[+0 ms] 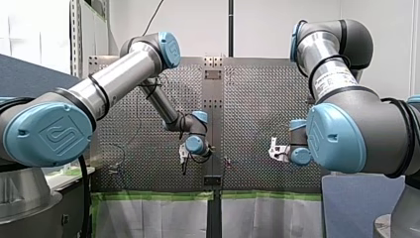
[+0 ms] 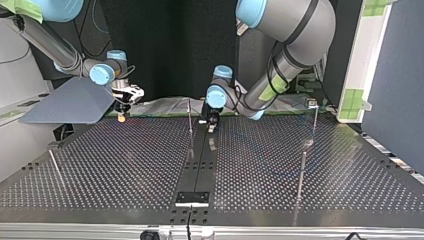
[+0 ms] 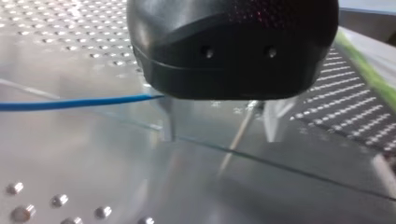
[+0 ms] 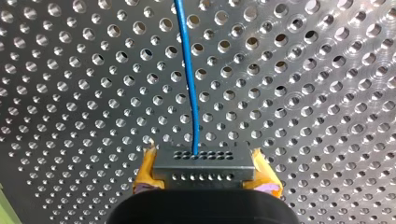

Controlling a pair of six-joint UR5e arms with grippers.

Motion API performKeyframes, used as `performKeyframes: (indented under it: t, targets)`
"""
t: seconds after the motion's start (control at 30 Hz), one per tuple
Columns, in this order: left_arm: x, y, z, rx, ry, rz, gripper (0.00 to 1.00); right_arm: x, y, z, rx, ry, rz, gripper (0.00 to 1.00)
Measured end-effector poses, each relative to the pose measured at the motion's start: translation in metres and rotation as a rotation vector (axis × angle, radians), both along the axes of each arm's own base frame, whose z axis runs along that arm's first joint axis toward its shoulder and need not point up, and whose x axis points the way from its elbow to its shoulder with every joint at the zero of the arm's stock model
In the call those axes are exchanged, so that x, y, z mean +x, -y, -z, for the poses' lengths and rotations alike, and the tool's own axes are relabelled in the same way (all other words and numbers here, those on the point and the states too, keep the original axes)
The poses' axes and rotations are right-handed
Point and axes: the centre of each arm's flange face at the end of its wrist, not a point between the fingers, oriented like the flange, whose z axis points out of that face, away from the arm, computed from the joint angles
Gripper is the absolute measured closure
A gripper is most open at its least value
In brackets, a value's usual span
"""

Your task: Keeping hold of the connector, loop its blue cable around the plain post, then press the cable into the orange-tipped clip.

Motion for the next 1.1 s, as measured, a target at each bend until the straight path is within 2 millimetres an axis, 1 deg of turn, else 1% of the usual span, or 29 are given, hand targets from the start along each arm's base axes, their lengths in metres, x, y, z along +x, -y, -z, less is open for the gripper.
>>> performKeyframes:
  t: [0.17, 0.37, 0.47, 0.67, 0.8, 0.9, 1.1]
  targets:
    - [-0.011, 0.005, 0.003, 0.066, -0.03, 0.023, 0.0, 0.0, -0.001, 0.001, 0.005, -0.001, 0.0, 1.0]
    - [-0.029, 0.016, 0.006, 0.156, -0.067, 0.06, 0.0, 0.0, -0.002, 0.002, 0.017, -0.002, -0.006, 1.0]
    - [-0.04, 0.024, 0.007, 0.194, -0.083, 0.093, 0.0, 0.001, -0.003, 0.002, 0.023, -0.003, -0.009, 1.0]
    - [-0.062, 0.047, 0.006, 0.227, -0.085, 0.137, 0.0, 0.001, -0.003, 0.003, 0.027, -0.004, -0.011, 1.0]
    - [-0.073, 0.059, 0.002, 0.228, -0.078, 0.158, 0.0, 0.0, -0.004, 0.004, 0.028, -0.003, -0.011, 1.0]
    - [-0.08, 0.064, -0.003, 0.228, -0.076, 0.165, 0.0, 0.0, -0.004, 0.004, 0.029, -0.002, -0.011, 1.0]
    - [-0.087, 0.059, -0.018, 0.176, -0.055, 0.146, 0.0, 0.001, -0.004, 0.005, 0.032, 0.001, -0.019, 1.0]
